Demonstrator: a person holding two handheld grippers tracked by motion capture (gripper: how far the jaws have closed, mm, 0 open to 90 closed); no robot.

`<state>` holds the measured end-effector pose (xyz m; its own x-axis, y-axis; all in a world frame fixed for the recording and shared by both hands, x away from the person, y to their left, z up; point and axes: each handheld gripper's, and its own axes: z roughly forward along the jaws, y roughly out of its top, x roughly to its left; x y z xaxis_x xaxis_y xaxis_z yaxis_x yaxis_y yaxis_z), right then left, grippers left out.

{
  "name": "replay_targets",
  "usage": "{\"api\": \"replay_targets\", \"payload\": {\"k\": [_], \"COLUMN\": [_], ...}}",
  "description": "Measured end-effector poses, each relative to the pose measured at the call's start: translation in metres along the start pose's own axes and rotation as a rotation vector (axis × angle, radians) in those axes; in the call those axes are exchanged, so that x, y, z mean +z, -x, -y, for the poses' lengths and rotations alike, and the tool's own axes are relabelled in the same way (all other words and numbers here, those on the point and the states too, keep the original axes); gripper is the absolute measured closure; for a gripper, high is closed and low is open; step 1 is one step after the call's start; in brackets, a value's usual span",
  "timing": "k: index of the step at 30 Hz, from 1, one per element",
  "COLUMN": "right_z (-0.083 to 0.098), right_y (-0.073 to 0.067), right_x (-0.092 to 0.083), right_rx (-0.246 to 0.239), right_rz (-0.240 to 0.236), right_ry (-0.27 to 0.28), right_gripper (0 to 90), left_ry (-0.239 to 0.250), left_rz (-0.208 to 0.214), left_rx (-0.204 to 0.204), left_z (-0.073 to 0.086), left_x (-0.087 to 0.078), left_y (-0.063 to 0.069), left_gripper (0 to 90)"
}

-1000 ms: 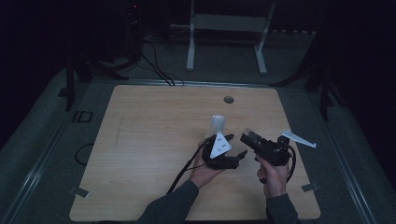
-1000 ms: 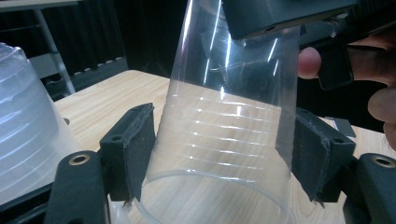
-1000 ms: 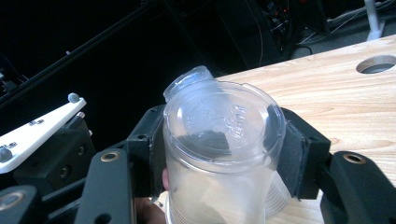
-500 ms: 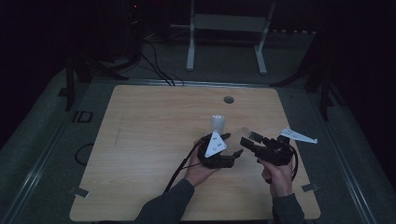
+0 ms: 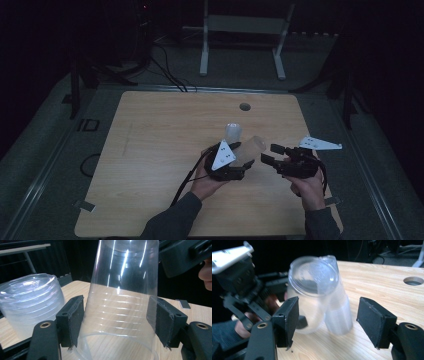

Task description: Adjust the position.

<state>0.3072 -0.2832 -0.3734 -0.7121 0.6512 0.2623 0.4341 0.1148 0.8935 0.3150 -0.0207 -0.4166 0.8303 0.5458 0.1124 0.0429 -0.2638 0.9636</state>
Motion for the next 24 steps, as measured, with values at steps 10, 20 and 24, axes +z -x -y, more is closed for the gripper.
{"api": "replay_targets", "payload": {"k": [10,20,24], "right_z": [-0.013,-0.027,-0.031], "right_y": [-0.003,-0.012,-0.013], "right_x": [0.003,0.006,0.009], "right_rx": [-0.143,-0.295,-0.342], "right_rz": [0.083,0.14,0.145], "right_ry": [-0.148,-0.272,-0.331], "right_gripper": [37.3,38.1,38.0], "left_ry": [-0.011,-0.02,-0.022], "left_rz": [-0.003,0.028,0.043], "left_rx": [-0.005,-0.01,-0.014], "left_z": [0.001,-0.001,-0.002], "left_x": [-0.007,-0.012,-0.015], "left_y": [-0.006,-0.01,-0.012], "left_gripper": [30.9,30.9,30.9]}}
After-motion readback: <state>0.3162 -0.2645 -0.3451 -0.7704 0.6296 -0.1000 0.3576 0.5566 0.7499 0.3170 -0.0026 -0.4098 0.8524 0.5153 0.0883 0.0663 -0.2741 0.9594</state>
